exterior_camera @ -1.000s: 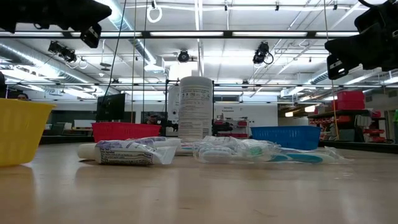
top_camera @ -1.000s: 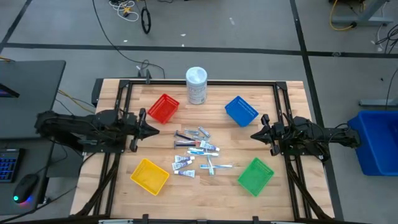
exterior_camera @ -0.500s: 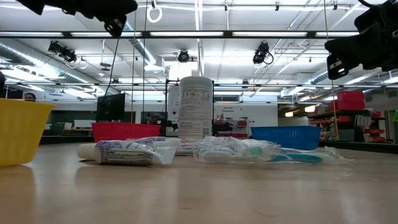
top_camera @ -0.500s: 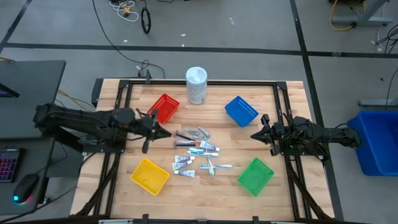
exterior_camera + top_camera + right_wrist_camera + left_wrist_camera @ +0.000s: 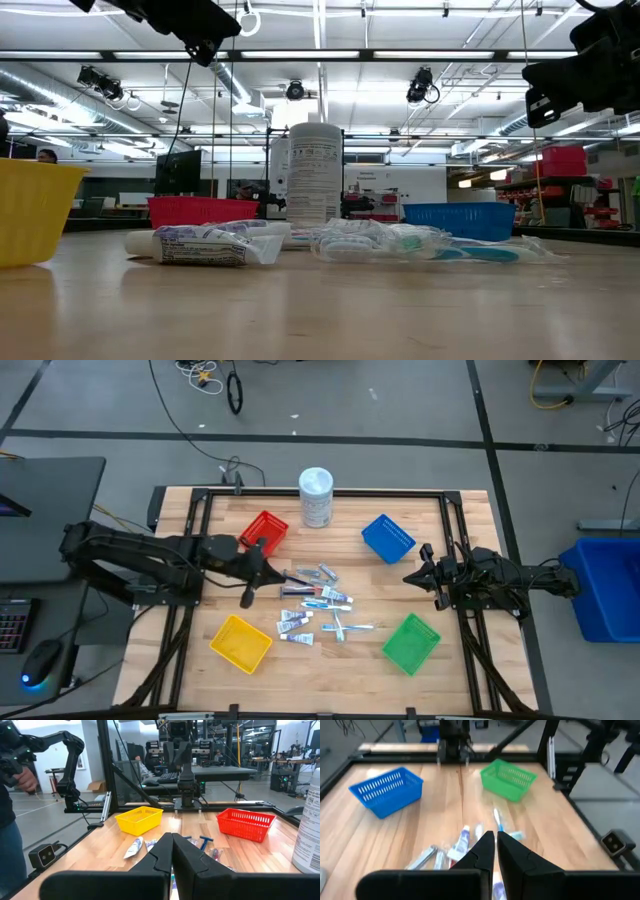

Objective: Pick & Place Travel size toiletries
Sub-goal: Put the blue razor blade into the yellow basket

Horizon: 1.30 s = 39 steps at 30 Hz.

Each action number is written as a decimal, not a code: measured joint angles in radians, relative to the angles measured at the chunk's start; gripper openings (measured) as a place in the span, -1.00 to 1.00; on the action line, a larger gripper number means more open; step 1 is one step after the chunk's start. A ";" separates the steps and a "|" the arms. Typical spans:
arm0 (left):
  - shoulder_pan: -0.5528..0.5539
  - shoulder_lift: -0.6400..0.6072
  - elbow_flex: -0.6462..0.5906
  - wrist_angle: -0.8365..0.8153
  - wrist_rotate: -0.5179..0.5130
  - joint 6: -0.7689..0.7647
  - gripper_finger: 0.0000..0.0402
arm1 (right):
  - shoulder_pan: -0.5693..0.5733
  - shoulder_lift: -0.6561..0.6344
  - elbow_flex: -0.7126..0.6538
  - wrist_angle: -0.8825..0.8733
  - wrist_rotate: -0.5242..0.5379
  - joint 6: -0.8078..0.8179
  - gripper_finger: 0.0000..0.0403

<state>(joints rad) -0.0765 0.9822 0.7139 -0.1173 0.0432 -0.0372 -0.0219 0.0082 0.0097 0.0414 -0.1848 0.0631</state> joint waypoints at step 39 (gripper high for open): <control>0.001 0.256 0.272 -0.453 -0.165 0.087 -0.86 | 0.000 0.000 0.000 0.000 0.000 0.000 -0.93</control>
<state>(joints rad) -0.0757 1.2387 0.9855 -0.5707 -0.1216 0.0497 -0.0223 0.0082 0.0097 0.0410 -0.1849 0.0635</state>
